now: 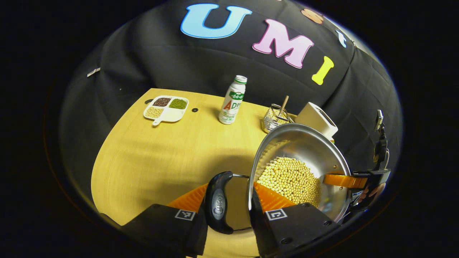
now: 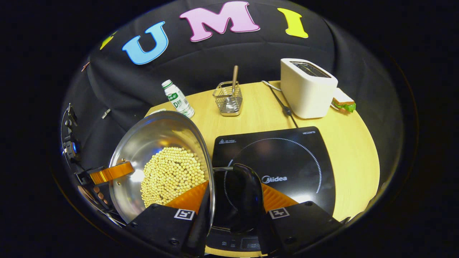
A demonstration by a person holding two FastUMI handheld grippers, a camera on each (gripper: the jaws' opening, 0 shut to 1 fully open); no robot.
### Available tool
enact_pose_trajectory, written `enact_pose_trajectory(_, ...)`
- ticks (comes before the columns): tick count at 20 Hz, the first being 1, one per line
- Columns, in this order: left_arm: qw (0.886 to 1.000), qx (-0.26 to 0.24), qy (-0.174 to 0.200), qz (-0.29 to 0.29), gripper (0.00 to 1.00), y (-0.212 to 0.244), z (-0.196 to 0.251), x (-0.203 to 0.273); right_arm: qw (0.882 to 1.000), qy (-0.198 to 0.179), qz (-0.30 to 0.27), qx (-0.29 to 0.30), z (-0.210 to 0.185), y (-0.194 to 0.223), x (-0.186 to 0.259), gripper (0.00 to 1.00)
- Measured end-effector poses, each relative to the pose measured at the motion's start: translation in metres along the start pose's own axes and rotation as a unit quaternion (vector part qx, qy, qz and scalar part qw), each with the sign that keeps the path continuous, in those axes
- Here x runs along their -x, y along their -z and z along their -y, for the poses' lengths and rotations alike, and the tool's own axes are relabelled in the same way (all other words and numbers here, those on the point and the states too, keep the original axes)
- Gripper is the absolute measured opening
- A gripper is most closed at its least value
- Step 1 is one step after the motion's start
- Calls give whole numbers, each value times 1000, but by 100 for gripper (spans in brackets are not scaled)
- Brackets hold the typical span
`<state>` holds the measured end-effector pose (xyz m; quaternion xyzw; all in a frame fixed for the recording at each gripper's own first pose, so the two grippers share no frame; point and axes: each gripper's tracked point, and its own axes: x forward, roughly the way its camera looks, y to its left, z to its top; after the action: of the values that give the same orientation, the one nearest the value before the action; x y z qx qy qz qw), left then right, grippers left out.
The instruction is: First push the handle of the pot to place it horizontally, then grasp the pot with both hands and set it on the induction cooktop.
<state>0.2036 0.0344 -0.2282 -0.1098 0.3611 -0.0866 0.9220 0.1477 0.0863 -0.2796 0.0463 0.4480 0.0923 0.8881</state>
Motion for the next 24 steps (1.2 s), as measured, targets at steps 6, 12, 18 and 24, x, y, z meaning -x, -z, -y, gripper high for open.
enact_pose_trajectory(6,1000,-10,6,-4,57,-4,52,-20,1000,7,4,-13,52,-14,8,60)
enact_pose_trajectory(12,1000,-12,10,-14,55,2,93,-45,1000,13,-1,-20,96,-21,7,55)
enact_pose_trajectory(18,1000,-8,11,-21,57,11,123,-69,1000,22,-6,-22,135,-25,3,55)
enact_pose_trajectory(24,999,1,5,-31,55,22,141,-90,999,24,-18,-19,166,-24,-7,60)
